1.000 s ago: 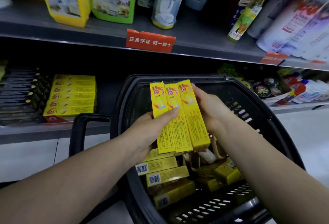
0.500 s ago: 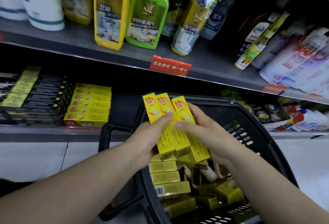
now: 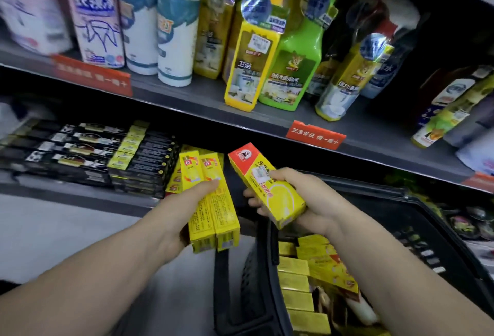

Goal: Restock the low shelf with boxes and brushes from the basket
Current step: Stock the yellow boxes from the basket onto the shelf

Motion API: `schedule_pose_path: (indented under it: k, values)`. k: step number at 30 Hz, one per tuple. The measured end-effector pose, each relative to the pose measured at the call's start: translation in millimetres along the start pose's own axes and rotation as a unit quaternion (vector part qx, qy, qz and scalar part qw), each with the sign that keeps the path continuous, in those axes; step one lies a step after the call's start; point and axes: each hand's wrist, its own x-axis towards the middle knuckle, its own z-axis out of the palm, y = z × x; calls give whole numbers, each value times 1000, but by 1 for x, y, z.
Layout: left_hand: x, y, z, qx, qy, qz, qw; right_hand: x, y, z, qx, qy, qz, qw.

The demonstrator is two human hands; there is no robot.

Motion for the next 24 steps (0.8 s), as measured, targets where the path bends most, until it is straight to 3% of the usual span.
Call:
schedule_pose_path:
  k: [6, 8, 10, 13, 15, 24]
  values:
    - [17, 29, -52, 53, 44, -26, 997, 79, -19, 44, -181, -6, -21, 983]
    - [30, 43, -71, 80, 56, -26, 995, 107, -18, 54, -353, 2, -39, 935]
    - [45, 57, -93, 100, 78, -14, 992, 136, -11, 62, -506, 11, -61, 860]
    - [66, 73, -120, 109, 98, 13, 989, 176, 5, 67, -646, 1, -74, 760]
    - [82, 72, -136, 113, 101, 22, 988, 200, 17, 66, -690, -20, -66, 721]
    - [128, 34, -173, 50, 92, 18, 994, 253, 68, 60, -719, -49, -59, 691]
